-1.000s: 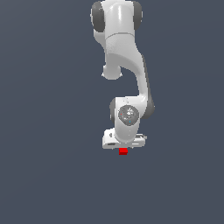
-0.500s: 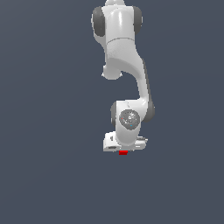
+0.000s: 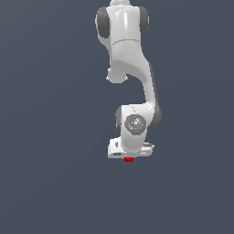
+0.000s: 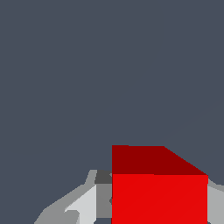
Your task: Pick up the red cube and move it to a goal position.
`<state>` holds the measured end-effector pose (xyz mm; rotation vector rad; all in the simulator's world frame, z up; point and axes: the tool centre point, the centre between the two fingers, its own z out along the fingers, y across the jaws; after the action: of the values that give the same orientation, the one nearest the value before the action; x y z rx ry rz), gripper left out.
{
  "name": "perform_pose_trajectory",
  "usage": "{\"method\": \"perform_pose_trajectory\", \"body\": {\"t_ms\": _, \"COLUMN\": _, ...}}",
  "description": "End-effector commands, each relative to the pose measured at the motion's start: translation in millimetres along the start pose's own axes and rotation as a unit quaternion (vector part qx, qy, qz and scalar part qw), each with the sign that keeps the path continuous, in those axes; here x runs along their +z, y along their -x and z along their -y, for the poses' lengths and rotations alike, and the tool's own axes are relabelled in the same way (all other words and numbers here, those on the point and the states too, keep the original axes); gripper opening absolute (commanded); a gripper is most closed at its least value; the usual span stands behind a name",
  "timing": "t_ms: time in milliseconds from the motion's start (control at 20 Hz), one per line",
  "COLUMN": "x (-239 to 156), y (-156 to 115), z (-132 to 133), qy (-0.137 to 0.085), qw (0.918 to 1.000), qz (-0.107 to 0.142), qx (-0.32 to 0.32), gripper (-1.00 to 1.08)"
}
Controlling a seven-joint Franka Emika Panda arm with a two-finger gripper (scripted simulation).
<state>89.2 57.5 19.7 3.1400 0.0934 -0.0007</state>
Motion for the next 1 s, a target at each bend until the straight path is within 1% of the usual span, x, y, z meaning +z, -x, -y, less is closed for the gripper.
{"method": "perform_pose_trajectory", "body": {"t_ms": 0, "x": -0.2, "y": -0.2, "z": 0.0, "qy": 0.0, "qw": 1.0, "qz": 0.0, "qx": 0.0, "gripper": -1.0}}
{"method": "perform_pose_trajectory", "body": {"t_ms": 250, "x": -3.6, "y": 1.2, "z": -0.5, "qy": 0.0, "qw": 1.0, "qz": 0.0, "qx": 0.0, "gripper": -1.0}}
{"method": "perform_pose_trajectory", "body": {"t_ms": 500, "x": -17.3, "y": 6.3, "z": -2.8, "qy": 0.0, "qw": 1.0, "qz": 0.0, "qx": 0.0, "gripper": -1.0}}
{"method": "perform_pose_trajectory", "body": {"t_ms": 750, "x": -42.4, "y": 15.6, "z": -6.8, "qy": 0.0, "qw": 1.0, "qz": 0.0, "qx": 0.0, "gripper": -1.0}}
{"method": "perform_pose_trajectory", "body": {"t_ms": 950, "x": -71.7, "y": 26.3, "z": -11.5, "qy": 0.0, "qw": 1.0, "qz": 0.0, "qx": 0.0, "gripper": -1.0}}
